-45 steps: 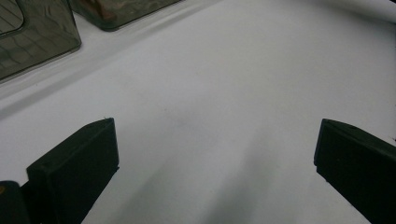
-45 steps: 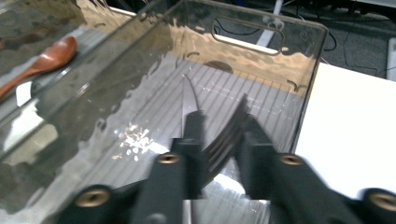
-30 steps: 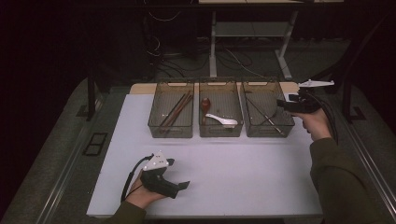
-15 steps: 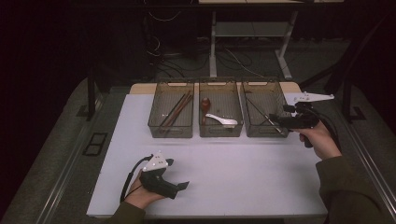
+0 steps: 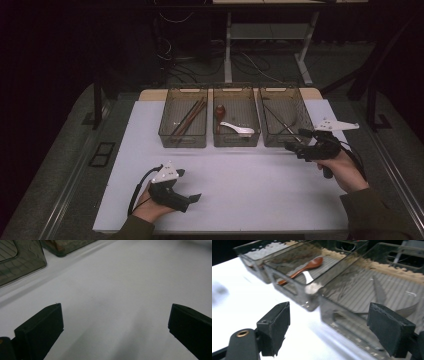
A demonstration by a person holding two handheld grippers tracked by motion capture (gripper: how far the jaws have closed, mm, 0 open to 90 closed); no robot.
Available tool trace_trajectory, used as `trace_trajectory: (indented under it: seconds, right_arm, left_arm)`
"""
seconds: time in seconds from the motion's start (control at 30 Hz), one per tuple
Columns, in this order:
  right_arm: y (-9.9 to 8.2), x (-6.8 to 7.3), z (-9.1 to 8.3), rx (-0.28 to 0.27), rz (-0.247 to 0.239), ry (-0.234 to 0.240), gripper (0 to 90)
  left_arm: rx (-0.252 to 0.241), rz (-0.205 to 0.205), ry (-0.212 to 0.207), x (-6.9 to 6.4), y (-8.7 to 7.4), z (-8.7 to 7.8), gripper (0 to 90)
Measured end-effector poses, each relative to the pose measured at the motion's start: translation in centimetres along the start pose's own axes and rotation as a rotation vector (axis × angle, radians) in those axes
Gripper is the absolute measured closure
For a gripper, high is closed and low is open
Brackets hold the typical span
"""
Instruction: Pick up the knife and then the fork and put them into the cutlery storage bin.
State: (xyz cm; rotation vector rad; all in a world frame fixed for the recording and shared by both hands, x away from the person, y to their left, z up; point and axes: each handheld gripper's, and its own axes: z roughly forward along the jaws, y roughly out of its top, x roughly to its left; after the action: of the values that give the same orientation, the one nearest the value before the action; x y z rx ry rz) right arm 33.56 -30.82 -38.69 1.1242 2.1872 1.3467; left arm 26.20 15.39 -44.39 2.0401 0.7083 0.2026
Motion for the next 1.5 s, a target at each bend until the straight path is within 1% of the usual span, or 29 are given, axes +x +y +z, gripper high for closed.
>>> trace_trajectory:
  seconds: [0.07,0.17,0.23,0.4,0.47,0.63,0.87,0.97,1.03,1.1,1.23,1.37,1.5]
  right_arm:
    - [-0.5,0.5,-0.1,0.000,-0.005,0.011,18.1]
    - [-1.3,1.3,-0.1,0.003,-0.013,0.015,18.1]
    - [-1.7,1.8,-0.2,0.005,-0.024,0.028,18.1]
    - [-2.9,3.0,-0.4,0.003,-0.034,0.055,18.1]
    - [-3.3,3.4,-0.4,0.004,-0.042,0.055,18.0]
    - [-4.3,4.0,-0.6,0.006,-0.037,0.062,18.0]
    - [-5.9,4.9,-0.6,0.027,-0.052,0.089,17.9]
    - [-6.6,5.2,-0.5,0.030,-0.057,0.102,17.9]
    - [-6.9,5.4,-0.5,0.033,-0.071,0.107,17.9]
    - [-7.1,5.5,-0.6,0.030,-0.069,0.112,18.0]
    - [-7.5,5.4,-0.9,0.030,-0.073,0.110,17.9]
    - [-8.0,5.4,-1.1,0.030,-0.046,0.114,18.0]
    - [-8.3,5.3,-1.3,0.036,-0.056,0.113,17.9]
  left_arm:
    - [0.003,0.004,-0.001,0.0,0.0,0.0,0.0]
    - [0.001,0.003,0.000,-0.1,0.0,-0.1,0.0]
    - [0.000,0.004,0.000,-0.1,0.0,-0.1,0.0]
    - [-0.002,0.005,-0.002,-0.1,0.0,-0.1,0.0]
    - [-0.003,0.004,-0.003,-0.1,0.0,-0.1,0.0]
    - [-0.005,0.007,-0.006,-0.2,0.1,-0.1,0.0]
    - [-0.005,0.010,-0.007,-0.2,0.1,-0.1,0.0]
    - [-0.008,0.007,-0.008,-0.3,0.1,-0.1,0.0]
    - [-0.008,0.009,-0.010,-0.4,0.1,-0.1,0.0]
    - [-0.008,0.012,-0.012,-0.4,0.1,-0.1,0.0]
    - [-0.009,0.010,-0.012,-0.4,0.1,-0.1,0.0]
    - [-0.009,0.013,-0.012,-0.4,0.1,-0.1,0.0]
    - [-0.008,0.014,-0.011,-0.4,0.1,-0.1,0.0]
